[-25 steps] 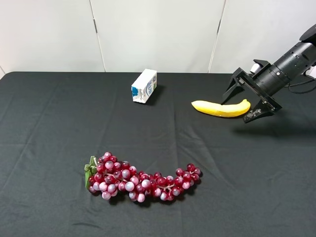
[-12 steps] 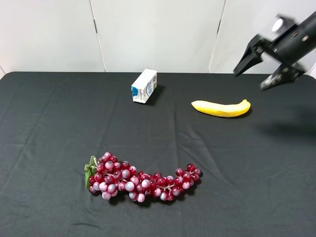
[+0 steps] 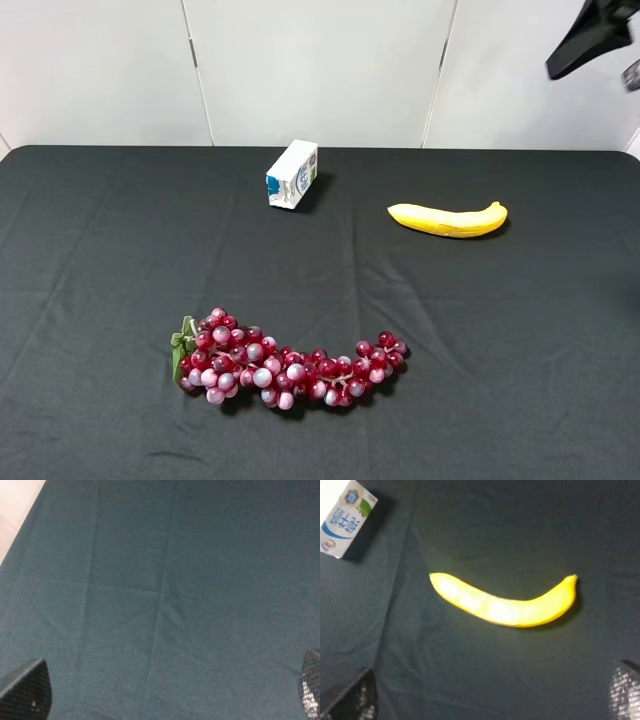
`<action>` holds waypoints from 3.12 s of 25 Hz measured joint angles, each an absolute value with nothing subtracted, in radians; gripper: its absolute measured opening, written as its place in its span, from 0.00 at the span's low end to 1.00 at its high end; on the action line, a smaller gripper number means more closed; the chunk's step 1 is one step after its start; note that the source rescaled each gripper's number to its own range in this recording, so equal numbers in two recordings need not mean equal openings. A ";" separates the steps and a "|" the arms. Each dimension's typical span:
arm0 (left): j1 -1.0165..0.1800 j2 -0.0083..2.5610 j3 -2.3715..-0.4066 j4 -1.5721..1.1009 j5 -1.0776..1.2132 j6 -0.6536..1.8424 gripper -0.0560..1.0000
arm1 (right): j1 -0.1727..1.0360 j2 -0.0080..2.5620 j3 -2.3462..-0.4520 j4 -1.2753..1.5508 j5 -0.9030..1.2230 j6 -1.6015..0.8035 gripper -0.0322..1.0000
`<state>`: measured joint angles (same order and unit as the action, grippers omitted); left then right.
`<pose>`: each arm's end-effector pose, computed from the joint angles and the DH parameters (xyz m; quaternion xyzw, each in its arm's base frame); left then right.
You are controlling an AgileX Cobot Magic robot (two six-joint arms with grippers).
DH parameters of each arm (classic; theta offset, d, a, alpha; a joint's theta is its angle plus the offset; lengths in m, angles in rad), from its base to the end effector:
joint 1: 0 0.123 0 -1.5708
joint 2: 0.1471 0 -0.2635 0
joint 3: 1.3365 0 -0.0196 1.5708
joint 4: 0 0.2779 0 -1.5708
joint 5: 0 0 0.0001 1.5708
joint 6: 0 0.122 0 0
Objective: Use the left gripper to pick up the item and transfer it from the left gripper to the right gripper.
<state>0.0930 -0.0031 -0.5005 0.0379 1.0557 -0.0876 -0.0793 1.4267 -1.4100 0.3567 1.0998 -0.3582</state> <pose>0.0674 0.0103 0.2772 -0.0774 0.8473 0.0203 0.5250 0.3409 0.0110 0.3279 -0.0969 0.9440 0.1126 0.2947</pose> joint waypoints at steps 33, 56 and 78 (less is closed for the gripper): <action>0.093 -0.003 -0.500 0.038 1.056 -0.088 1.00 | 0.039 0.190 -0.539 0.108 1.048 -0.063 1.00; 0.093 -0.003 -0.500 0.038 1.056 -0.088 1.00 | 0.039 0.045 -0.499 0.033 1.015 -0.024 1.00; 0.093 -0.003 -0.500 0.038 1.056 -0.088 1.00 | 0.039 -0.005 -0.499 0.033 1.015 -0.022 1.00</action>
<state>0.0930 -0.0031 -0.5005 0.0379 1.0557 -0.0876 0.0388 -0.0054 -0.4993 0.0326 1.0155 -0.0216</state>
